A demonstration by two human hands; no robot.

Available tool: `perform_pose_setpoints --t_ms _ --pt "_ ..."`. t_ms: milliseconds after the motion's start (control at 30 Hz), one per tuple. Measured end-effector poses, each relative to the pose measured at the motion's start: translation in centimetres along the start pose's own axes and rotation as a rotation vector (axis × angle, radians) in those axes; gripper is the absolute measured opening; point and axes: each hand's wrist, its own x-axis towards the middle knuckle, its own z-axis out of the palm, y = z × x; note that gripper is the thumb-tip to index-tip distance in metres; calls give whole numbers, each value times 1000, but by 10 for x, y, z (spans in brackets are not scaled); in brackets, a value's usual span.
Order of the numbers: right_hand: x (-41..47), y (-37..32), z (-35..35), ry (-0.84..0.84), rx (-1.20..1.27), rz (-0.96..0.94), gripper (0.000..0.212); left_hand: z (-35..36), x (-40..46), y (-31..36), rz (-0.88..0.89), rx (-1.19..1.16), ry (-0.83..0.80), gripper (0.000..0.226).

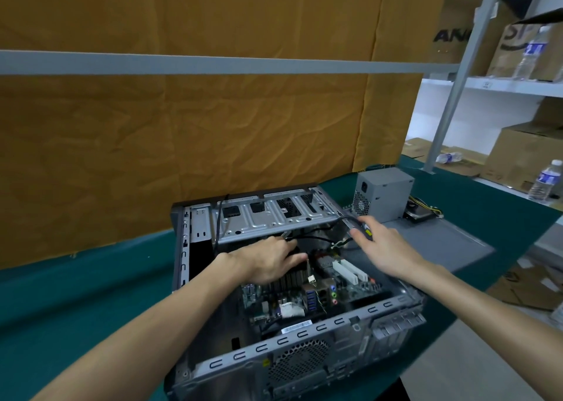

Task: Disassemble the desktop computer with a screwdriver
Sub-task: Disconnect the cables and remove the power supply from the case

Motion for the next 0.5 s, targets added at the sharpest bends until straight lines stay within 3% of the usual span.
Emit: perform_pose_setpoints --t_ms 500 --pt "3 3 -5 -31 59 14 43 -30 -12 9 9 -38 -49 66"
